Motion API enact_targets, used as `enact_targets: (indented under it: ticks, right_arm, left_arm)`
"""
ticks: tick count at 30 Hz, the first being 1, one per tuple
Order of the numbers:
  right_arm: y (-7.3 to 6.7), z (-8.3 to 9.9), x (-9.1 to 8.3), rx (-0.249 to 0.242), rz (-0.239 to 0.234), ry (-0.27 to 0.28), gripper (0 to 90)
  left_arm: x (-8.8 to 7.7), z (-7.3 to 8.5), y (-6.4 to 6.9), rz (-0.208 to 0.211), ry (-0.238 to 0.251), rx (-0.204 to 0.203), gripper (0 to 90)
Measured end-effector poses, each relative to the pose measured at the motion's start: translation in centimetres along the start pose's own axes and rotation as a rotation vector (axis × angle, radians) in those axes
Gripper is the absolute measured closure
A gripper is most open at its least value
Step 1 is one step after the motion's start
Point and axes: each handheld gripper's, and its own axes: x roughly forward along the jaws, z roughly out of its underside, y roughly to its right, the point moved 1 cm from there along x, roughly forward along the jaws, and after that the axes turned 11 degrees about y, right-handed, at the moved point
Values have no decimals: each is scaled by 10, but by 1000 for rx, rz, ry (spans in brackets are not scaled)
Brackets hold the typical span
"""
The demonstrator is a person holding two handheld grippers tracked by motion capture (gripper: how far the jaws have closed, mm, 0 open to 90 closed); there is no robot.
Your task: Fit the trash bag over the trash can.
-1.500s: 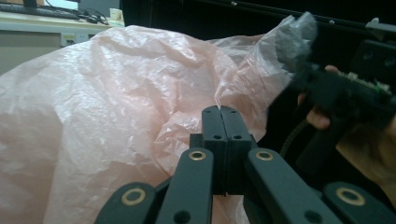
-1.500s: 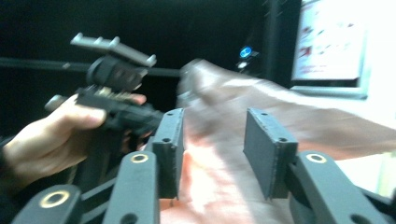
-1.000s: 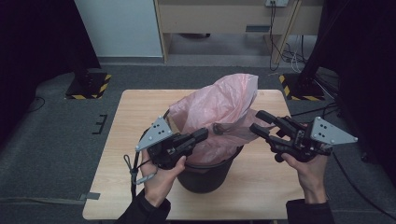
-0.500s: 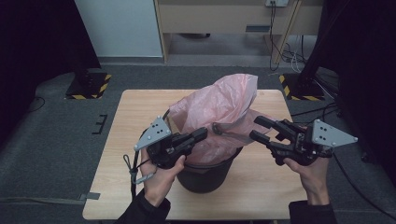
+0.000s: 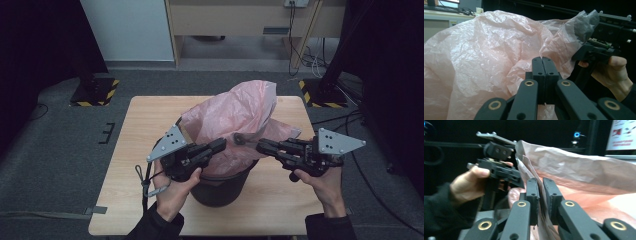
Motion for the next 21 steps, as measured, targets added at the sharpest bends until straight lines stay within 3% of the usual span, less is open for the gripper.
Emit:
enact_targets:
  ticks: [9,17,21]
  right_arm:
    - [4,-11,-10,-8,31,51,859]
    - [3,-4,-5,-17,24,-1,840]
    - [3,0,-1,-10,5,-21,900]
  left_arm:
    - [0,0,-1,3,-2,1,900]
    - [1,0,1,16,3,-1,899]
    - [0,0,1,15,6,3,899]
